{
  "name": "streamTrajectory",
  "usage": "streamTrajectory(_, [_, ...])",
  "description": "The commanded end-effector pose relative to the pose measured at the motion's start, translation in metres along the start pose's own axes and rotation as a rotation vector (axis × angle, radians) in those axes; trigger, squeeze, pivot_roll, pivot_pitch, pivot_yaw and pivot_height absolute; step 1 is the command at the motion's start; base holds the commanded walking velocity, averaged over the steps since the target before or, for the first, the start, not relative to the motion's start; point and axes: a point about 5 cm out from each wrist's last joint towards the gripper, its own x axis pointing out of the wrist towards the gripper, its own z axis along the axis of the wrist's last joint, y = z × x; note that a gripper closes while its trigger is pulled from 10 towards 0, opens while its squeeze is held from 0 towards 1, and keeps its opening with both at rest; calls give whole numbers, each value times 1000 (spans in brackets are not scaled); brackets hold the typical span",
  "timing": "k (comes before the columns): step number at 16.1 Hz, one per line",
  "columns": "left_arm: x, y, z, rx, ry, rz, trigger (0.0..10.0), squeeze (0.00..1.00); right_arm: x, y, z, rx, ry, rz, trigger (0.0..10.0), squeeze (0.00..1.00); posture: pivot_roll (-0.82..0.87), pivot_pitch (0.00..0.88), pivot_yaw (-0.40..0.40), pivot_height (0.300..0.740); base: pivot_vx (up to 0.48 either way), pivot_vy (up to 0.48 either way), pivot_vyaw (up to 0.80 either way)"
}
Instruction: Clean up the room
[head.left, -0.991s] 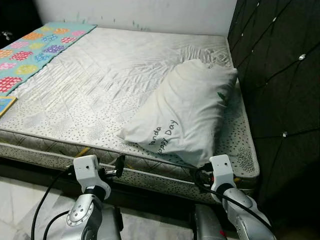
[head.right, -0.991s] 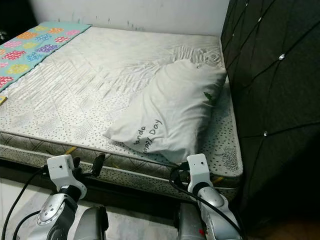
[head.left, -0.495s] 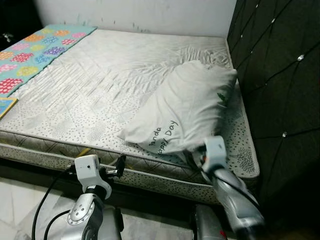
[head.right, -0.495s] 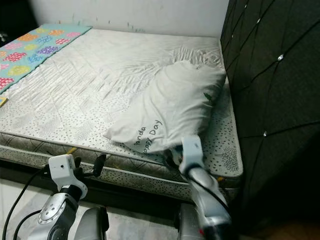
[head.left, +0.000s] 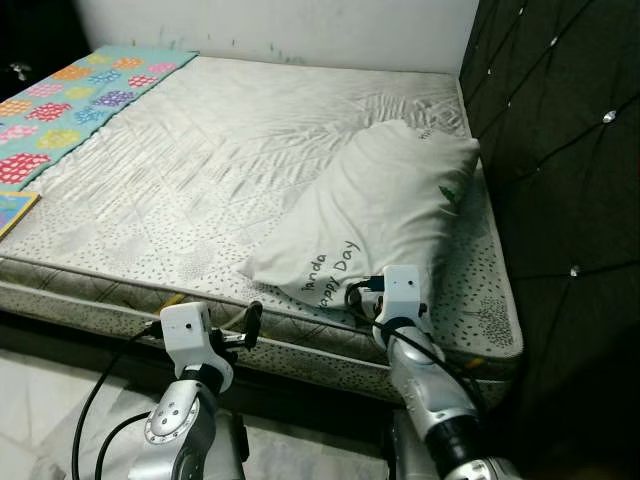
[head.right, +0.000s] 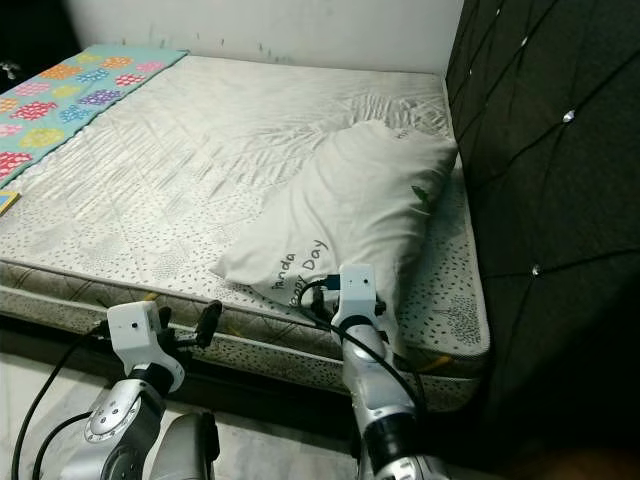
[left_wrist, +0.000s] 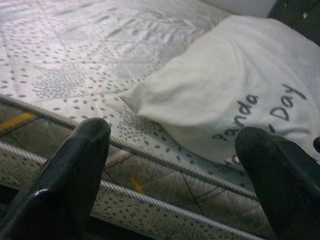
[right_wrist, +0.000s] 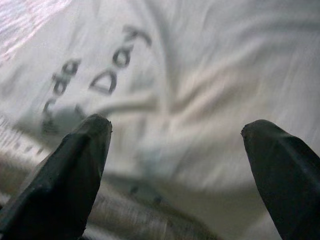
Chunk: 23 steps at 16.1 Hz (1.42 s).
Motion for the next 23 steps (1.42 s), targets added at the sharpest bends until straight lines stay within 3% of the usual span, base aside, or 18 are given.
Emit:
streamTrajectory(1, [-2,-2,6,15,-12,0,10000,0,4,3,10,-2,-54,-27,10000,0,102,0,-4,585,0,0,0])
streamTrajectory(5, [-24,7,7,30,16,-1,10000,0,15,-1,20,-56,-99,-110,10000,0,134,0,6,585,0,0,0])
streamTrajectory(8, [-39,16,2,38,54,20,10000,0,17,-1,12,-137,-79,-109,10000,0,144,7,7,585,0,0,0])
streamTrajectory(9, [-40,16,2,44,60,22,10000,0,17,1,8,-126,-57,-99,10000,0,143,8,8,585,0,0,0])
streamTrajectory(23, [-30,0,3,34,38,-57,10000,0,19,0,7,-113,-71,-46,10000,0,104,0,1,585,57,0,0])
